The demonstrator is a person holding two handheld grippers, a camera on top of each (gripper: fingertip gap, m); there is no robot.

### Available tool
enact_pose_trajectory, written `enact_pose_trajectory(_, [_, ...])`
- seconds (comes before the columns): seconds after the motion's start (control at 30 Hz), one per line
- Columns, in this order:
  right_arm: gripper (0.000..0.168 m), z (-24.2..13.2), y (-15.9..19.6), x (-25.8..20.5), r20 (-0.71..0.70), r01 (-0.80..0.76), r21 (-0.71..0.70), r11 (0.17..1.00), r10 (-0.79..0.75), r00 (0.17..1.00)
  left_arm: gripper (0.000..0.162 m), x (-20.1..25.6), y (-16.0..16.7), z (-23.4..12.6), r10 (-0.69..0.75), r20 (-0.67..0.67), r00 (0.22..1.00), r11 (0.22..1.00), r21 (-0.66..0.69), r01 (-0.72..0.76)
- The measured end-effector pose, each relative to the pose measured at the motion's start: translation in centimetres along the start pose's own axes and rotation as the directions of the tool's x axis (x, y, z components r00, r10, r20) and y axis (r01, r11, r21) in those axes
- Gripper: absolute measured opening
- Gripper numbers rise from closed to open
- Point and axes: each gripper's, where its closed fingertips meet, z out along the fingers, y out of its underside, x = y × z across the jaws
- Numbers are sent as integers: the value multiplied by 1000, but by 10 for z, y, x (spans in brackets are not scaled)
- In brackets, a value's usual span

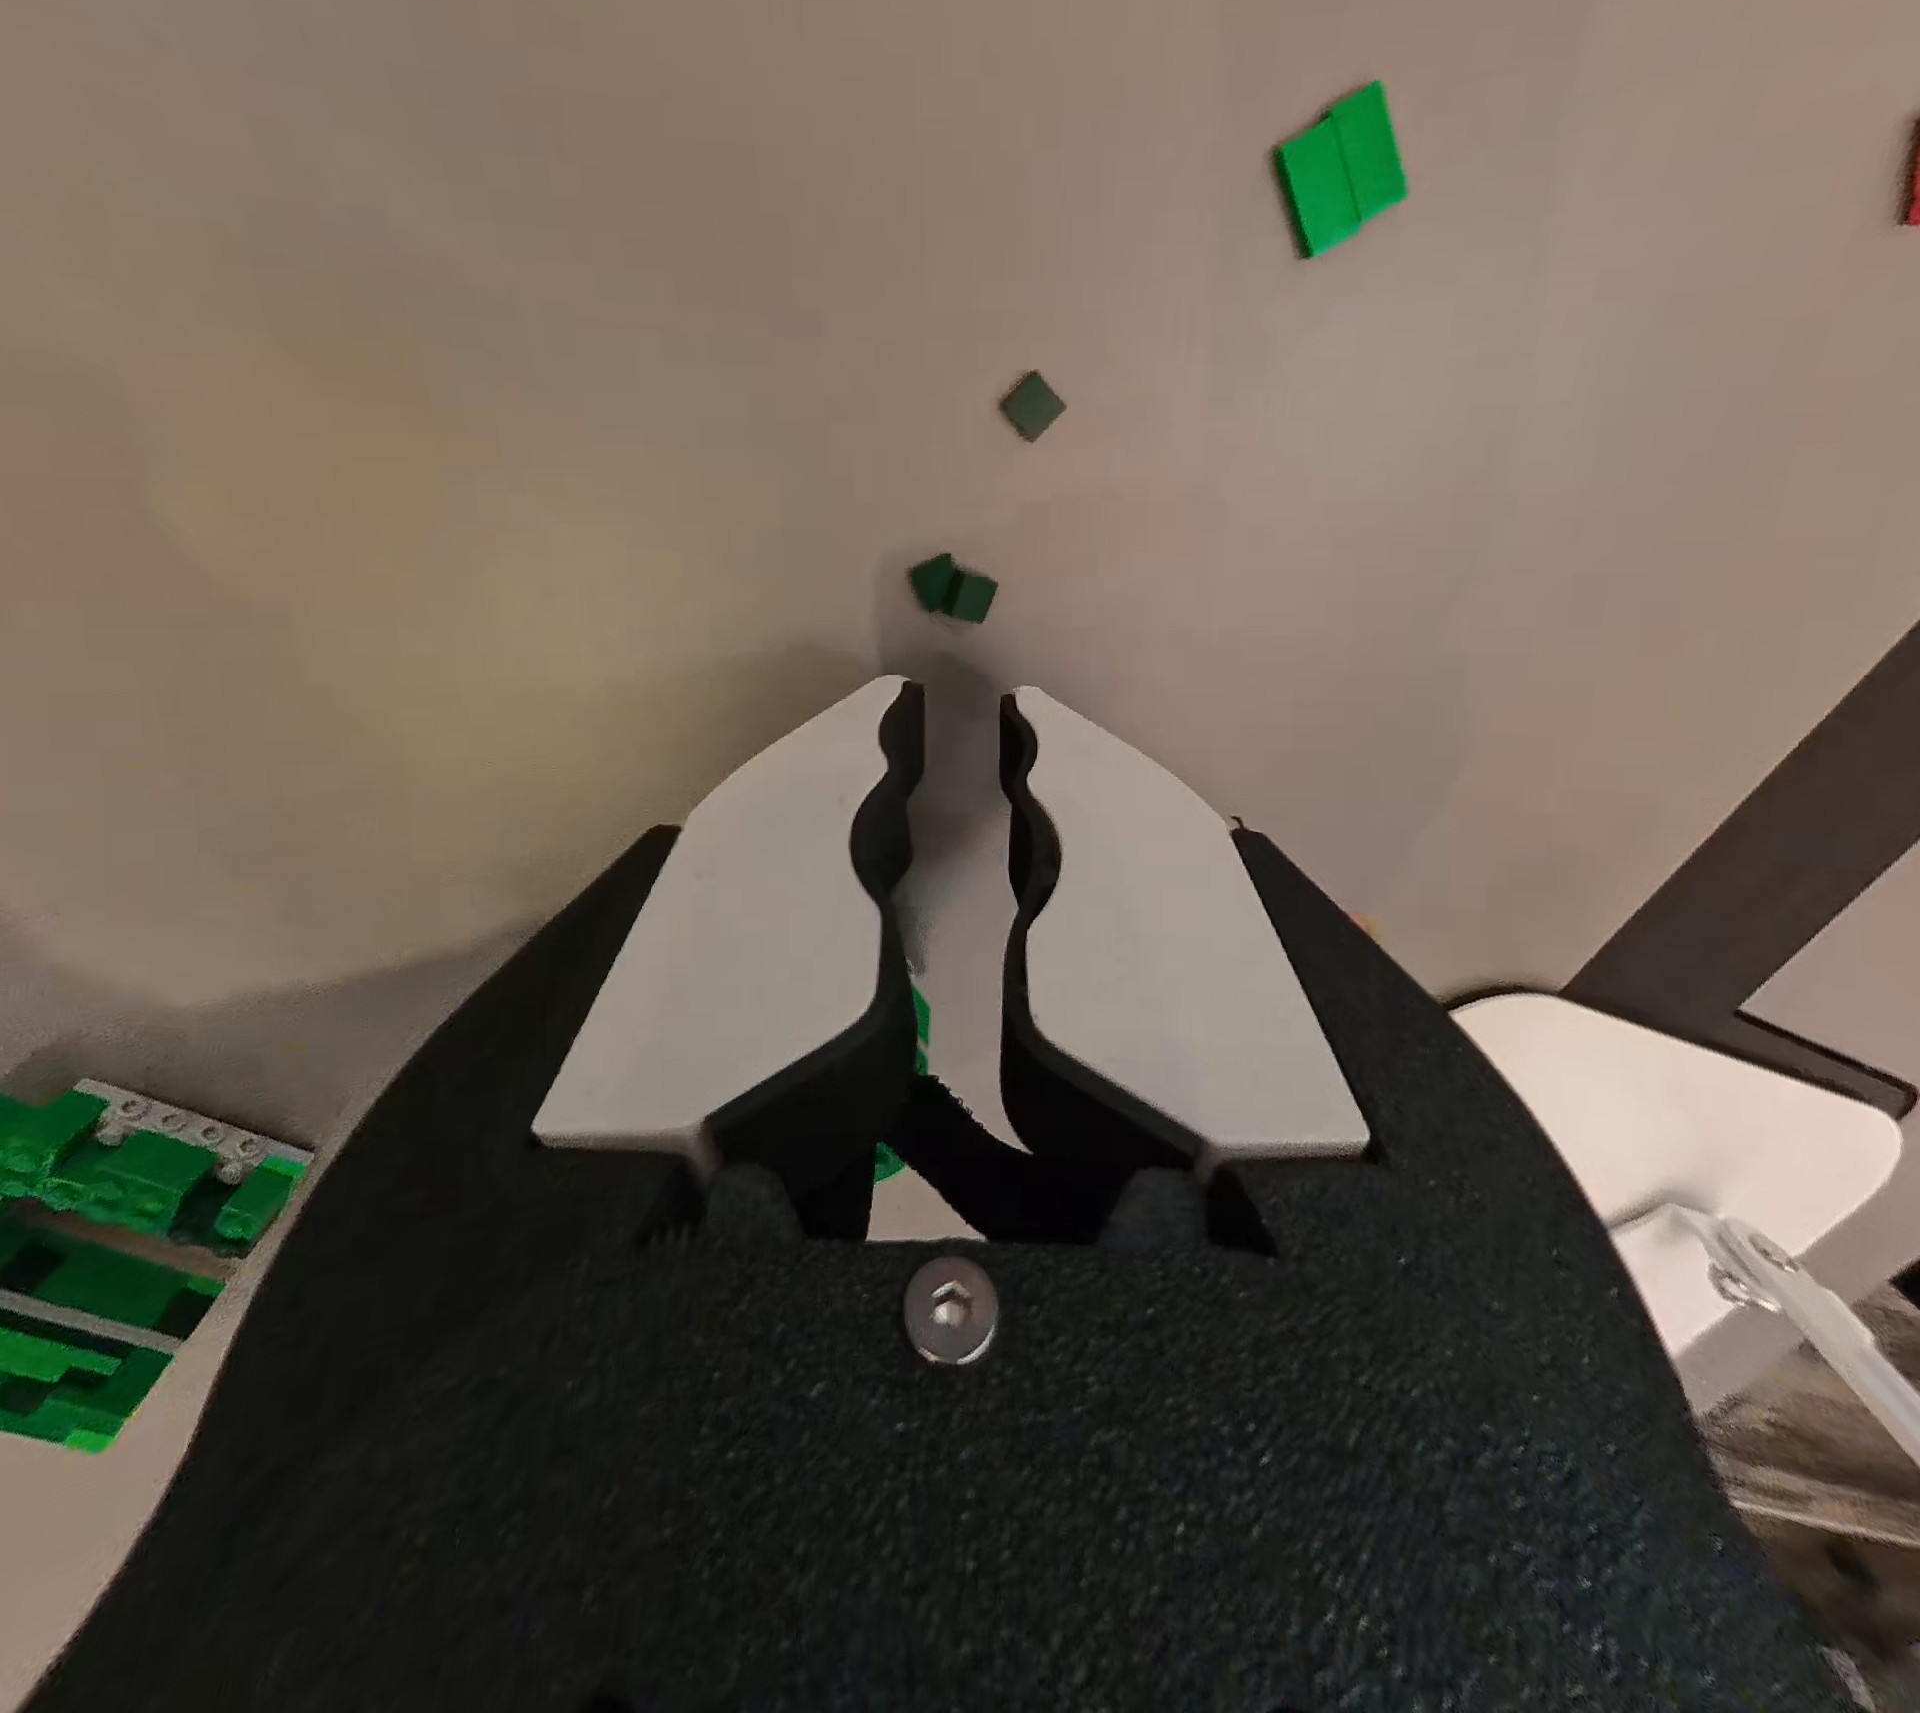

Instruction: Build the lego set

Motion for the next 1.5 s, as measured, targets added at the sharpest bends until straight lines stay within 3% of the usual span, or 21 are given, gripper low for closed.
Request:
enact_pose_trajectory(0.33, [10,-10,-16,-10,1,-22,98,995,22,1000,23,8,-6,0,41,-26,999,999,31,-40])
enact_pose_trajectory(0.63, [12,-45,-60,-80,-91,58,363,930,-27,995,23,16,-11,0,36,-60,998,998,61,-32])
enact_pose_trajectory(0.8, [12,-70,-103,-145,-145,93,620,779,-3,989,24,23,-13,0,62,-82,995,996,72,-56])
enact_pose_trajectory(0.93, [13,-74,-135,-184,-97,10,822,570,124,988,24,31,-12,1,91,-106,990,994,67,-85])
enact_pose_trajectory(1.07, [12,-63,-133,-169,-213,46,880,473,305,928,24,36,-13,0,109,-117,987,992,71,-101])
enact_pose_trajectory(1.23, [9,-81,-117,-145,-234,83,951,299,516,824,24,40,-12,1,118,-133,984,992,65,-110])
enact_pose_trajectory(1.4, [0,-100,-96,-142,-409,292,912,288,597,690,24,46,-9,3,123,-152,981,992,58,-115])
enact_pose_trajectory(1.5, [0,-100,-100,-145,-424,311,905,289,577,698,24,50,-9,3,136,-163,977,990,57,-128])
